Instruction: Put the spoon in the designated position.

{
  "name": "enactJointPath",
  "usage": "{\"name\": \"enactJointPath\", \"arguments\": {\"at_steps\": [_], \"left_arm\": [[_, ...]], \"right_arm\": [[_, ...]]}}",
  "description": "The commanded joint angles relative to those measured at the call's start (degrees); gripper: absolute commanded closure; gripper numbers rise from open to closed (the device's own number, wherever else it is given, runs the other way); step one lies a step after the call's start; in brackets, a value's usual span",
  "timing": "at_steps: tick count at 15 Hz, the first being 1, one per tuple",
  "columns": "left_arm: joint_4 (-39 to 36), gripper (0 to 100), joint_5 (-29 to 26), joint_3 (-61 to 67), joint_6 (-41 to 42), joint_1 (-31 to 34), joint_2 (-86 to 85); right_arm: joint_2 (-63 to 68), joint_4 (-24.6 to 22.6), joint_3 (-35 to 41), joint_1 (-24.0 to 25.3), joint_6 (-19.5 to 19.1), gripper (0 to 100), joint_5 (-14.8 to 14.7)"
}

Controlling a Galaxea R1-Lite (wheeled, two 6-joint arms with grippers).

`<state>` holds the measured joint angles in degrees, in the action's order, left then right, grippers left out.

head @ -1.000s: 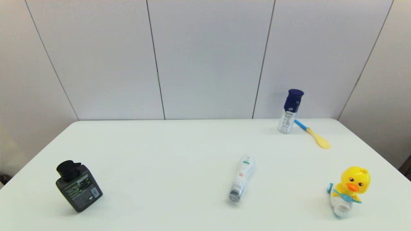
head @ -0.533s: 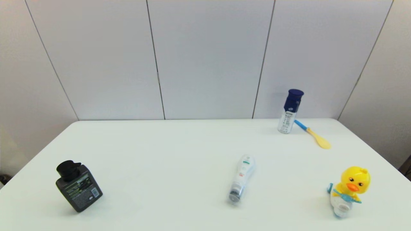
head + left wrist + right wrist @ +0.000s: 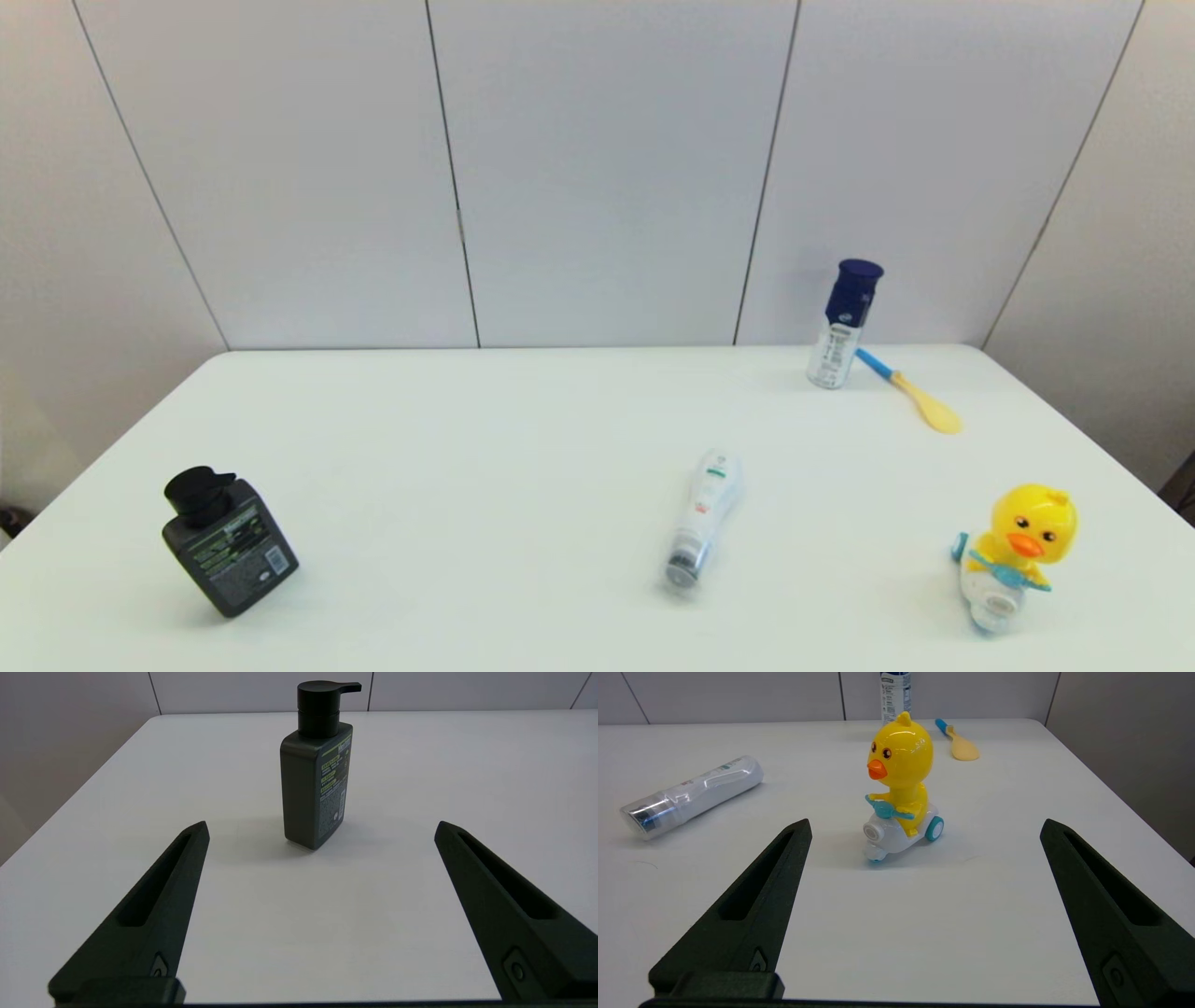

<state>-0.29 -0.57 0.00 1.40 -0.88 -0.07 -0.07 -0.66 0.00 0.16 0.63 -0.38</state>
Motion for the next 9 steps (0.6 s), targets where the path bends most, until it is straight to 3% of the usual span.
{"name": "enactJointPath", "arguments": {"at_steps": [1, 9], "left_arm": [[-0.1, 0, 0.0, 0.0, 0.0, 0.0, 0.1], [-0.1, 0, 0.0, 0.0, 0.0, 0.0, 0.1]], "right_arm": [[0.2, 0.0, 0.1, 0.0, -0.1, 0, 0.0], [0.2, 0.0, 0.1, 0.0, 0.2, 0, -0.1]]}}
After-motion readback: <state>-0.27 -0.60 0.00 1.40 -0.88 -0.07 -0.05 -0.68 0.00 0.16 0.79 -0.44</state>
